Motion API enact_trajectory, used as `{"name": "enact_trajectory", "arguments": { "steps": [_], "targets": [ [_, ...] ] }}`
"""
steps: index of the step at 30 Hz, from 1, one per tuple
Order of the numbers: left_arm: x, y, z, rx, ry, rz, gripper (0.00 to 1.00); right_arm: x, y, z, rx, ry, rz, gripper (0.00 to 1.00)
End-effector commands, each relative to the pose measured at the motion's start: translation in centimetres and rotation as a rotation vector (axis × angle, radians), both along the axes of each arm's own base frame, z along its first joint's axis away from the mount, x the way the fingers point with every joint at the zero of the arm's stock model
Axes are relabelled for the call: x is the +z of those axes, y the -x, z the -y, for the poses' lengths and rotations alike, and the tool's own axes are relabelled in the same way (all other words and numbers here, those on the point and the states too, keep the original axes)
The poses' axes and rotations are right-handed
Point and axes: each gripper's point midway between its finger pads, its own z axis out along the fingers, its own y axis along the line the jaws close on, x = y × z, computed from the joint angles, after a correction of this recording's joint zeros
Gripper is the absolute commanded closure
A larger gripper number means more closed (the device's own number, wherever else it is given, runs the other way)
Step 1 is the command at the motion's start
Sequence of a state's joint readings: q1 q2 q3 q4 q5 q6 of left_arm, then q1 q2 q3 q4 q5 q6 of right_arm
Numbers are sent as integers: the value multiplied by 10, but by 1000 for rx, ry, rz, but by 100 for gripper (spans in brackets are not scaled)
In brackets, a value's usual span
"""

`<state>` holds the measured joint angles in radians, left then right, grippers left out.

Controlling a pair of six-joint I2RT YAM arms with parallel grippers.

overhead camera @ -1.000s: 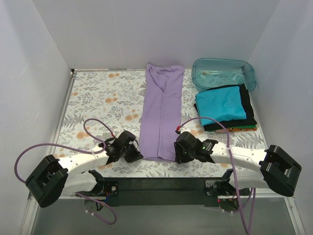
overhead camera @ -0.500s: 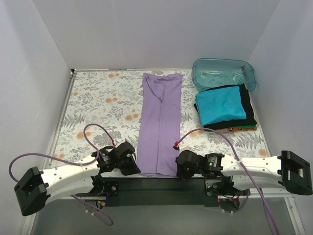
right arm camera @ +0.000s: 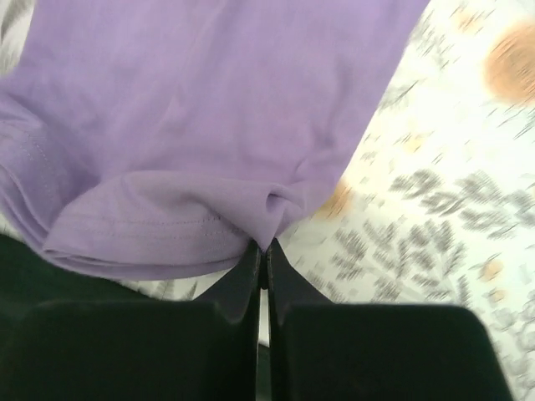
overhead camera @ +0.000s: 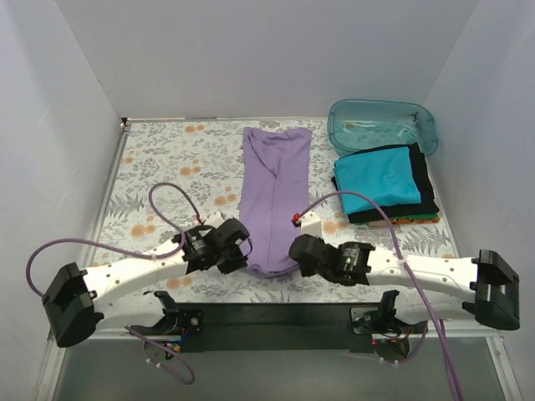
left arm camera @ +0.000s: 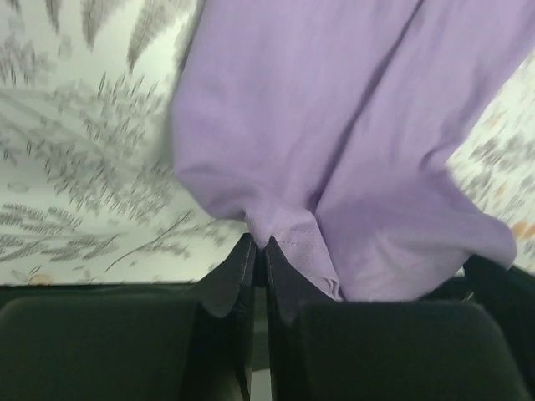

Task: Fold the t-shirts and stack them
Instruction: Fold the tshirt

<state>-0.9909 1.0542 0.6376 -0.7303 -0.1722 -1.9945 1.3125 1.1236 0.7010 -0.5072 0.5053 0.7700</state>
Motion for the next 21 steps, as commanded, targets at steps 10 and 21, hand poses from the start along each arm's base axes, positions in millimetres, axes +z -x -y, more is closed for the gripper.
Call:
{"name": "enact_trajectory", "arguments": {
  "steps": [10,21],
  "targets": [
    [60,-169,7,269,-131,213,100,68,-154,-22,-89,-60,230,99],
    [51,-275,8,269,-145,249,100,66,-255,-13,-120,-93,195,99]
  ]
}}
